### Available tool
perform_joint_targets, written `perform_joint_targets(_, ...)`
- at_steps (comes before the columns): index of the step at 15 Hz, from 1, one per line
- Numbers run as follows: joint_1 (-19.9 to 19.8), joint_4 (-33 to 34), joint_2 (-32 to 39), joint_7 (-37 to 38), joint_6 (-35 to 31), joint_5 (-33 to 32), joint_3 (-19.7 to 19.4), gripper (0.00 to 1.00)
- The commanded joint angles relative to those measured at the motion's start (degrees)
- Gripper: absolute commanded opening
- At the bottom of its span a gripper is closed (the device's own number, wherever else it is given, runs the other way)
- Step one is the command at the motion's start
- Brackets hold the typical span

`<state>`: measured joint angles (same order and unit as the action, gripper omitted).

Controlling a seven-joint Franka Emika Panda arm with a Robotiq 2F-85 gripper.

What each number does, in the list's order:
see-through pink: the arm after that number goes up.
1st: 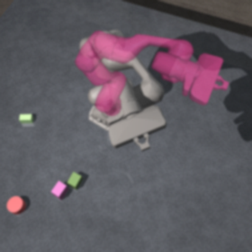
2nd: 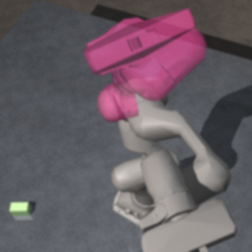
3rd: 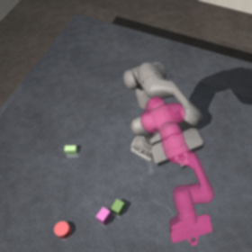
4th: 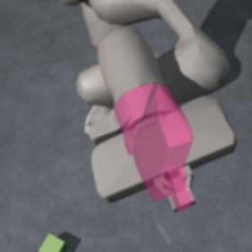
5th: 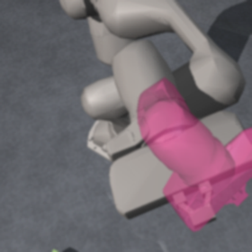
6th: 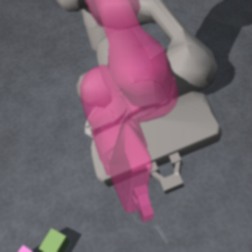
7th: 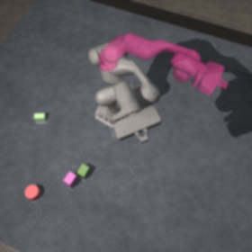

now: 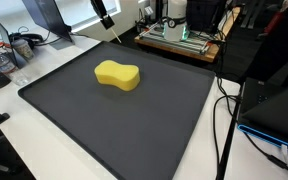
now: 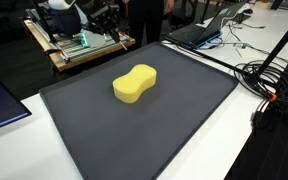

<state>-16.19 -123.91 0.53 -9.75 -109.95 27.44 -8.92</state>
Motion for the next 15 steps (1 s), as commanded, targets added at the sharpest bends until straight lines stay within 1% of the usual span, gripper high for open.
perform_joint_targets(1, 3.98, -1.3, -3.62, 2.53, -2.55, -2.86, 0.57, 0.03)
perform_joint_targets(7, 8.87, -2.96, -6.99, 5.74, -6.56, -9.64, 3.09, 0.03)
perform_joint_targets(9, 10.45, -3.67, -7.06, 6.17, -9.68, -10.54, 4.39, 0.03)
perform_joint_targets(12, 12.81, -4.59, -5.09, 4.99, -15.85, -10.46, 6.24, 0.03)
perform_joint_targets(13, 13.36, -5.3, -4.13, 4.78, -18.62, -10.68, 6.67, 0.03)
perform_joint_targets(15, 13.97, -6.76, -2.71, 4.32, -22.06, -11.13, 7.03, 0.03)
